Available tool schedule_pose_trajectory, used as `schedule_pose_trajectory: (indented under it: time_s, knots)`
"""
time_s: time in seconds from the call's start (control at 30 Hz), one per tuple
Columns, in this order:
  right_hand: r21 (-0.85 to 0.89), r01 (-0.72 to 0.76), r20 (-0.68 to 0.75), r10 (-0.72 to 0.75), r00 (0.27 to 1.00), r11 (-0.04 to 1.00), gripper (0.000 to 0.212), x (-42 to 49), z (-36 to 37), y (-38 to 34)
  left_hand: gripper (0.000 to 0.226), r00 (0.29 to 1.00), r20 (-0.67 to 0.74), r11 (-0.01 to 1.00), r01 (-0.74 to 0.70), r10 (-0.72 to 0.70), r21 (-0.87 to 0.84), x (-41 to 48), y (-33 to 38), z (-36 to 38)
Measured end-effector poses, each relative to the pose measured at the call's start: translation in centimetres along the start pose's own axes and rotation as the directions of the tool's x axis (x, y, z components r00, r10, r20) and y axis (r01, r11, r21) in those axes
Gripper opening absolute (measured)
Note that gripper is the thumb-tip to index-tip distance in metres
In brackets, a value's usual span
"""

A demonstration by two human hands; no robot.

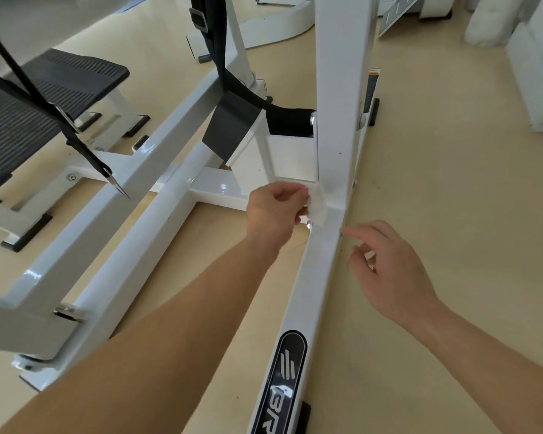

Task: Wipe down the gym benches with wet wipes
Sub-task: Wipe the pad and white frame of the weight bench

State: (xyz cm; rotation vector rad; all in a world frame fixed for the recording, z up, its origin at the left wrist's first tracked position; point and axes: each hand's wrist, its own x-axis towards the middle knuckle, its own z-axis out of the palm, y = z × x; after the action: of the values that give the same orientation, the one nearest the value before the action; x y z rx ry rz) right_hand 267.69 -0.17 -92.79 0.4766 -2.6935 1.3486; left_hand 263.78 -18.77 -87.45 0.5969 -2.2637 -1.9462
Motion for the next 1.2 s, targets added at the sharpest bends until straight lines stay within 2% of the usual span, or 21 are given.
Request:
schedule_pose_trajectory:
  time_s: [0.07,0.13,0.3,0.6,0.73,0.8,0.87,1.0,1.13,1.2]
  knots:
    - [0.082,0.026,-0.015,-0.025,1.0,0.996,0.045,0.6,0.2,-2.0,0.006,0.996,0.088,1.0,-0.002,0.0,0.017,-2.4,0.5,-0.7]
    - [0.192,-0.004,-0.004,0.005,1.0,0.981,0.045,1.2,0.7,-4.0,0.011,0.989,0.149,1.0,0.003,-0.004,0.008,-3.9,0.8,-1.2]
    - [0.389,-0.113,-0.051,0.144,0.988,0.914,0.024,1.6,1.1,-7.2,0.011,0.984,0.176,0.999,-0.038,0.036,0.009,-5.4,1.7,-2.9]
    - [0.188,-0.19,-0.059,0.204,0.977,0.964,0.018,1.4,-2.7,-8.8,0.006,0.991,0.095,0.992,-0.103,0.096,0.076,-6.8,3.5,-6.4]
    - [0.095,-0.247,-0.06,0.253,0.966,0.964,0.015,1.0,-4.3,-9.0,0.004,0.992,-0.038,0.989,-0.12,0.124,0.089,-6.9,4.5,-7.4]
    - [0.213,-0.295,-0.082,0.318,0.944,0.931,0.014,0.9,-4.8,-9.2,0.003,0.991,-0.068,0.991,-0.114,0.119,0.066,-6.8,5.0,-7.8]
    - [0.41,-0.322,-0.065,0.379,0.923,0.853,0.016,1.1,-5.0,-10.4,0.003,0.993,-0.007,0.993,-0.119,0.119,0.018,-7.1,5.6,-7.6]
    - [0.525,-0.282,-0.005,0.335,0.942,0.803,0.02,1.7,-5.2,-14.0,0.003,0.973,0.108,0.978,-0.206,0.203,0.014,-8.0,6.8,-5.9]
    - [0.713,-0.333,0.098,0.383,0.918,0.616,0.024,2.7,-6.1,-17.4,0.006,0.957,0.12,0.963,-0.268,0.263,0.028,-8.1,8.2,-5.1]
    - [0.684,-0.316,0.063,0.378,0.924,0.657,0.024,3.3,-6.6,-18.2,0.003,0.958,0.122,0.964,-0.263,0.257,0.029,-8.2,8.9,-4.9]
